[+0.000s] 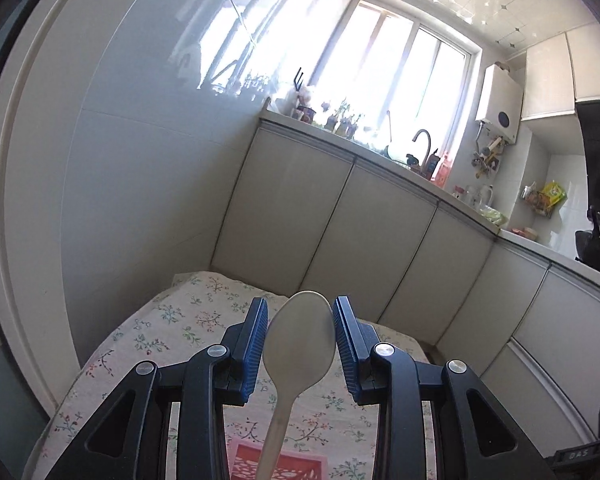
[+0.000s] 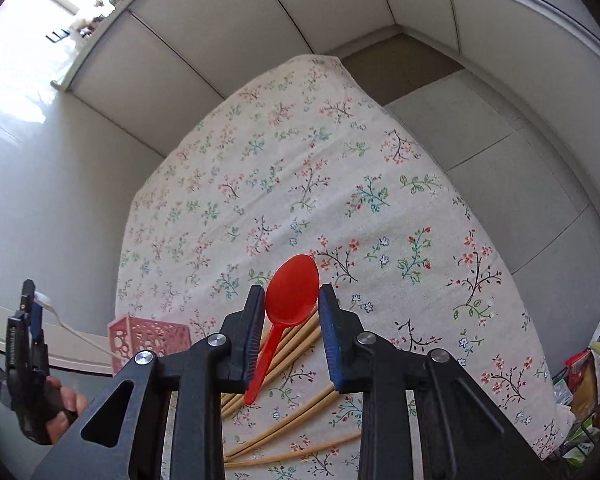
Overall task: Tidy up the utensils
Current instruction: 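Lift the white spoon into the pink holder with the left tool while the right tool carries the red spoon, then lower the red spoon into the pink holder and open the right tool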
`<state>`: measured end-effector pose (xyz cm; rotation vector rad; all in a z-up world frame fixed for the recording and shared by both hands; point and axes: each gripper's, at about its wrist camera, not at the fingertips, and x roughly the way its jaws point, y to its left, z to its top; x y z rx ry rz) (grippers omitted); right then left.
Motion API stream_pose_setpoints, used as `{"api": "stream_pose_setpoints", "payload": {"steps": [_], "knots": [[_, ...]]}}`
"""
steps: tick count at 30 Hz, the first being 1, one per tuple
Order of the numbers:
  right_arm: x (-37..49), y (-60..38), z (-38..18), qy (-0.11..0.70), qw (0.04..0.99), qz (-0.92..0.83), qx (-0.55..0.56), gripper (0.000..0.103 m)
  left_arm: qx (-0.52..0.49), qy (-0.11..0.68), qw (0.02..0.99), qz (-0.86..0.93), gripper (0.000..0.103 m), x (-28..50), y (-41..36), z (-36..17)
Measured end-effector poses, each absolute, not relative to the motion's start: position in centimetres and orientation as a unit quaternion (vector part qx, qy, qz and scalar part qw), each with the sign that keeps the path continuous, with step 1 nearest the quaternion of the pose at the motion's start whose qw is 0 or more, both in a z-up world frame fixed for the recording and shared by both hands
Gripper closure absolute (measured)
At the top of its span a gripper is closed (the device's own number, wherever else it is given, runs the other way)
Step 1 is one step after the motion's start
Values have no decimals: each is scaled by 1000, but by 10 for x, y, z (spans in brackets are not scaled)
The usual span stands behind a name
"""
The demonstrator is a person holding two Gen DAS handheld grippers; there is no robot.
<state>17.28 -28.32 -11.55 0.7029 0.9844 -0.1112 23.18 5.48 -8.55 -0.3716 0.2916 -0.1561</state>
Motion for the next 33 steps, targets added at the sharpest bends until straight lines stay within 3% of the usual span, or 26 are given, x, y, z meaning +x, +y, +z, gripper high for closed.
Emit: {"api": "stream_pose_setpoints", "payload": {"steps": [6, 10, 16, 23, 33], "knots": [[167, -283, -100, 442, 838, -48, 315, 74, -170, 159, 969, -78, 68, 236, 46, -98], [164, -282, -95, 433, 844, -45, 312, 74, -165, 178, 966, -85, 51, 234, 44, -99], [162, -263, -79, 414, 862, -28, 291, 74, -168, 234, 954, -88, 42, 227, 49, -91], [161, -222, -41, 361, 899, -5, 247, 74, -143, 300, 942, -56, 25, 201, 66, -76], [178, -144, 3, 289, 941, 38, 169, 74, -109, 425, 898, 9, 17, 181, 97, -95]]}}
